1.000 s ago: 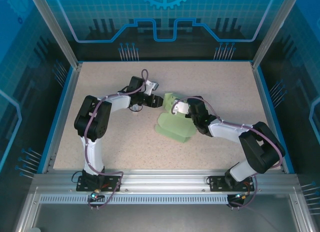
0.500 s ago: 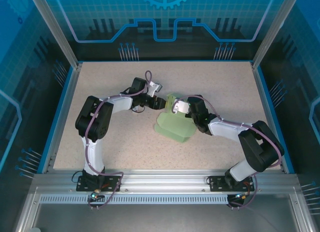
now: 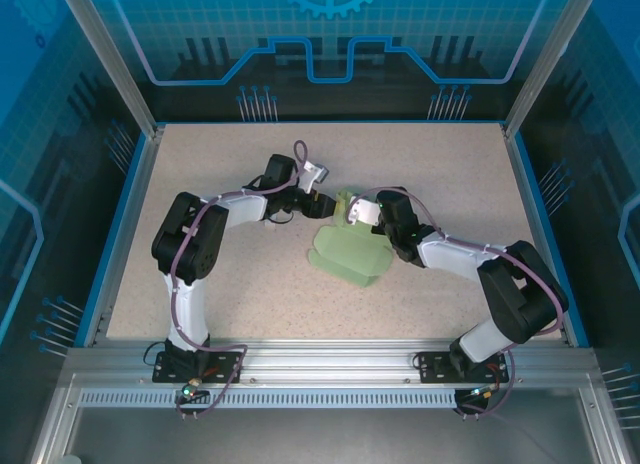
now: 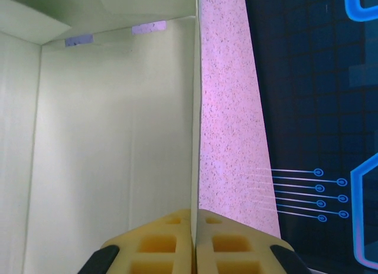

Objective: Fold the paper box

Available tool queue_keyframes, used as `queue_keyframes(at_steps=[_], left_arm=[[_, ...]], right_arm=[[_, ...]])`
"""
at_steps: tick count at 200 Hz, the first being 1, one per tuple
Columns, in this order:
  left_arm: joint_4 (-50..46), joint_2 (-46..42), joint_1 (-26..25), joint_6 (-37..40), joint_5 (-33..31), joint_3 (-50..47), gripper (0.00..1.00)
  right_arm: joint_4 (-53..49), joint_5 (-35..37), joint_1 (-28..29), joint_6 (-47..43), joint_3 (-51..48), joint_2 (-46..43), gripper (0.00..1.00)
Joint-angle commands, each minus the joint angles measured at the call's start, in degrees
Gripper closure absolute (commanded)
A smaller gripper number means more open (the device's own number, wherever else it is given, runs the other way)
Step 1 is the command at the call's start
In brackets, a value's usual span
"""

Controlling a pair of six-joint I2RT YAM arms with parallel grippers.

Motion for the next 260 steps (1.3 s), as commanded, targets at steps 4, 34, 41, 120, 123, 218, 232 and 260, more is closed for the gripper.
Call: queue_keyframes(at_steps=[4,34,41,120,123,218,232,260], left_arm=[[0.67,-0.32,-0.79,1.43,1.59,0.78,0.46],[0.03,-0.10,-1.52,1.49,-0.19,1.14,0.46],[-0.01,-0.02,-1.70,1.45,-0.83,1.27,0.46],[1.46,-0.27,-2.96,-0.18,-7.89,1.34,0.44],[1.61,-0.27,-2.93,-0.25,-8.11,1.23,0.44],[2.61,-2.62,-3.37,-1.95,-16.33,-0.69,0.50],[3.20,-3.23,-3.52,-1.89,-17.56,-1.51,0.51],[3.57,-3.10,-3.54,-1.05,-13.99,-1.64,0.49]], right_arm=[[-3.04,-2.64,-0.42,1.27,1.66,0.39,0.92],[-4.51,-3.94,-0.77,1.91,1.83,0.26,0.92],[-5.00,-4.52,-0.84,2.09,1.80,0.19,0.92],[-8.24,-6.51,-1.98,3.37,2.71,0.59,0.93],[-8.22,-6.55,-2.05,3.38,2.76,0.54,0.93],[-10.32,-7.94,-2.69,3.98,3.62,1.19,0.93],[-10.75,-8.12,-2.68,4.15,3.99,1.48,0.93],[-11.51,-8.68,-2.69,4.76,4.77,1.79,0.94]])
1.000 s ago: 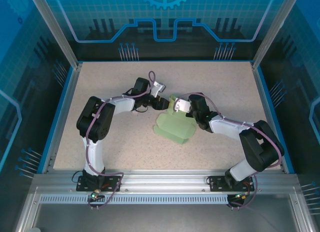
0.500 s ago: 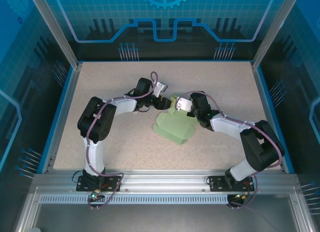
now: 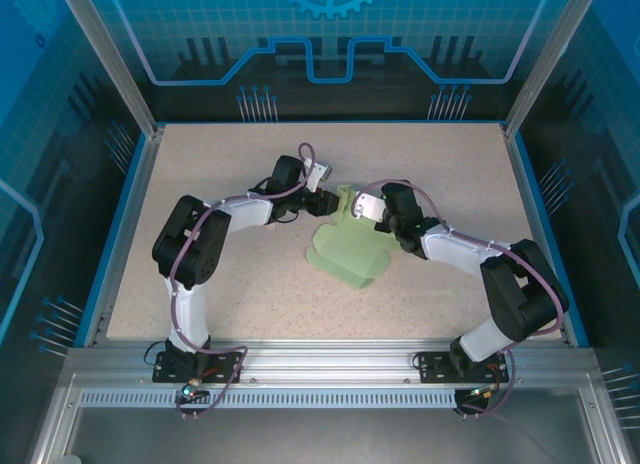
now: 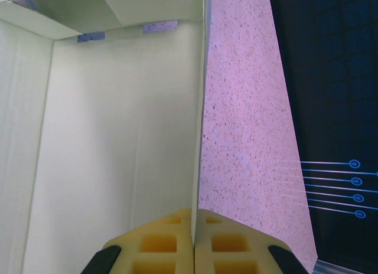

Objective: Fold the paper box

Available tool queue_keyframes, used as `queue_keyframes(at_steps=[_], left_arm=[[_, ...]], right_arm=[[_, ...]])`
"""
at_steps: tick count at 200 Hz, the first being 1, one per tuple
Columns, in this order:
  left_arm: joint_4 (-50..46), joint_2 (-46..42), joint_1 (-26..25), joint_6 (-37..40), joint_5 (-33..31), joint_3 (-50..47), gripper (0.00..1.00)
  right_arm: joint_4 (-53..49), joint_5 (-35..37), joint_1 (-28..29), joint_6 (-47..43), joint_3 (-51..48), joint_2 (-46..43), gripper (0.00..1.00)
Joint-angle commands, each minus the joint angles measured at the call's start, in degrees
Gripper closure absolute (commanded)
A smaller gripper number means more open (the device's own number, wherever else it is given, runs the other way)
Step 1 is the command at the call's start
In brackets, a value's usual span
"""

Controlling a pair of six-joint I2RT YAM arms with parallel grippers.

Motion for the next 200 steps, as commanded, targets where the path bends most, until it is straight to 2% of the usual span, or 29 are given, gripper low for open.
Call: queue_keyframes(at_steps=[1,42,84,132,200], left_arm=[[0.75,-1.50,-0.43,0.75,0.41,-0.68,0.49],[-0.49,-1.67,-0.45,2.99,7.02,-0.79,0.45],[-4.38,-1.63,-0.43,6.03,10.48,0.06,0.44],[-3.73,-1.60,-0.16,7.91,15.48,-0.50,0.43],[-2.24,-1.32,0.13,7.60,14.54,-1.21,0.45]], right_arm=[[-3.77,-4.18,0.04,0.70,1.59,1.38,0.94],[-4.84,-4.12,-0.21,0.99,2.42,1.58,0.94],[-5.36,-4.59,-0.66,1.24,2.78,1.49,0.94],[-5.63,-5.92,-1.16,1.67,2.78,0.97,0.94],[-6.77,-5.30,-0.93,1.54,3.17,-0.42,0.89]])
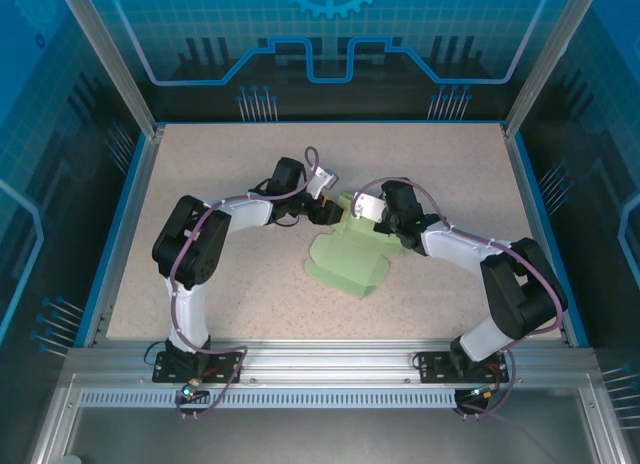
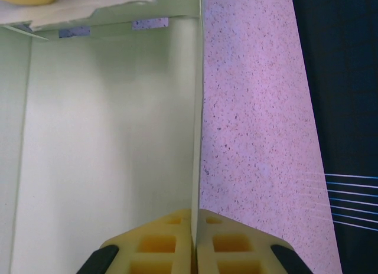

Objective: Fold the paper box

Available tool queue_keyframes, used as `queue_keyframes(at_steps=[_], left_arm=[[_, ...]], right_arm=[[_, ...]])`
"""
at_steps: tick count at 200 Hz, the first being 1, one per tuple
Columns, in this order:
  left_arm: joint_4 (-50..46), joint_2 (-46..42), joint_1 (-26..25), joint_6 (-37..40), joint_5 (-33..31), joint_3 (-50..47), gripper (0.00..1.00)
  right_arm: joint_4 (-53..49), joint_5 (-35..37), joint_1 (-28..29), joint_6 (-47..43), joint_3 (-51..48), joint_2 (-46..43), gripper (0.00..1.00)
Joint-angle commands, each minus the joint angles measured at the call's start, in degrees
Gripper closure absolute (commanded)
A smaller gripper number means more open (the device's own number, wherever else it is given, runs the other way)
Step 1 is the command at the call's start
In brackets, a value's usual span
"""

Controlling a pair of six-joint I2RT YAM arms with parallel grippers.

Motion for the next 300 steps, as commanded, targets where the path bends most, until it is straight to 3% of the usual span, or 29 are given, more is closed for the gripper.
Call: queue_keyframes(at_steps=[1,89,182,232,300], left_arm=[[0.67,-1.30,0.21,1.17,1.72,-1.08,0.45],[0.81,-1.74,1.22,1.34,1.30,-1.19,0.45],[5.82,-3.33,1.41,0.95,1.96,-4.66,0.45],[11.54,-5.73,1.20,-1.06,-0.92,-10.62,0.45],[19.66,-7.87,1.23,-2.00,-1.87,-16.97,0.47]], right_arm=[[-2.79,-0.80,-0.14,0.67,1.60,-0.89,0.89],[1.33,6.62,3.08,-3.84,1.11,-2.48,0.94],[17.84,14.02,8.46,-13.21,-7.25,-1.97,0.96],[18.94,13.60,9.74,-12.13,-9.56,-3.63,0.96],[12.17,8.67,9.36,-8.14,-9.37,-7.54,0.96]])
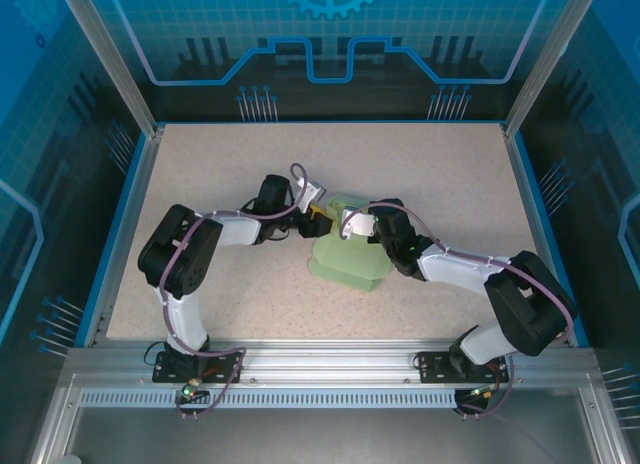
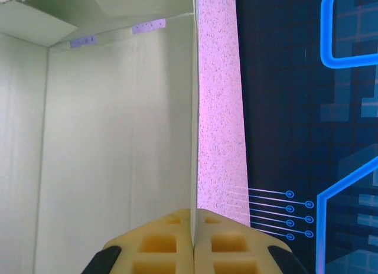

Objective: Fold the paper box

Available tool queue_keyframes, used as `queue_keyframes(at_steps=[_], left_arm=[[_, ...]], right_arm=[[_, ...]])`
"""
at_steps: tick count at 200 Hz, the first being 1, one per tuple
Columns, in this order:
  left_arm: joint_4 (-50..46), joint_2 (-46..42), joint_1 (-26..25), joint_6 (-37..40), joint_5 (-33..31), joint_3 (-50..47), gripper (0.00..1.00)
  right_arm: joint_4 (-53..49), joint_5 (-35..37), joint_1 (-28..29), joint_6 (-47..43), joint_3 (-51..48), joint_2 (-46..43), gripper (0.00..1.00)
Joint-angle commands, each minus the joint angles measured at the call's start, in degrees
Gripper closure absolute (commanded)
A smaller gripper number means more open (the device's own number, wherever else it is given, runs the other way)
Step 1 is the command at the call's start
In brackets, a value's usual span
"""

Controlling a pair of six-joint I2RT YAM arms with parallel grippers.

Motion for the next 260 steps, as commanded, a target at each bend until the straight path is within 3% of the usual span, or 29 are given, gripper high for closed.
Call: queue_keyframes(at_steps=[1,82,142,171,213,260], left_arm=[[4.71,-1.78,0.08,-0.12,-0.50,-1.54,0.47],[12.98,-4.04,2.26,-3.75,0.98,-7.74,0.47],[13.72,-9.18,4.05,-6.12,-2.24,-12.86,0.46],[10.56,-6.47,4.35,-6.18,-1.77,-10.69,0.46],[14.03,-2.27,4.12,-6.58,4.07,-9.01,0.46],[14.43,1.47,2.70,-6.76,5.92,-5.31,0.46]], right_arm=[[-3.06,-3.00,0.55,2.20,0.01,-2.23,0.96],[-8.78,-4.27,-0.43,3.11,1.27,-3.11,0.96],[-8.78,-4.26,-1.46,2.43,2.30,-2.17,0.97],[-8.70,-4.62,-1.58,2.77,2.81,-1.30,0.97],[-8.78,-4.31,-1.63,2.42,3.58,-0.16,0.97],[-9.04,-4.13,-1.58,2.06,3.76,-0.13,0.97]])
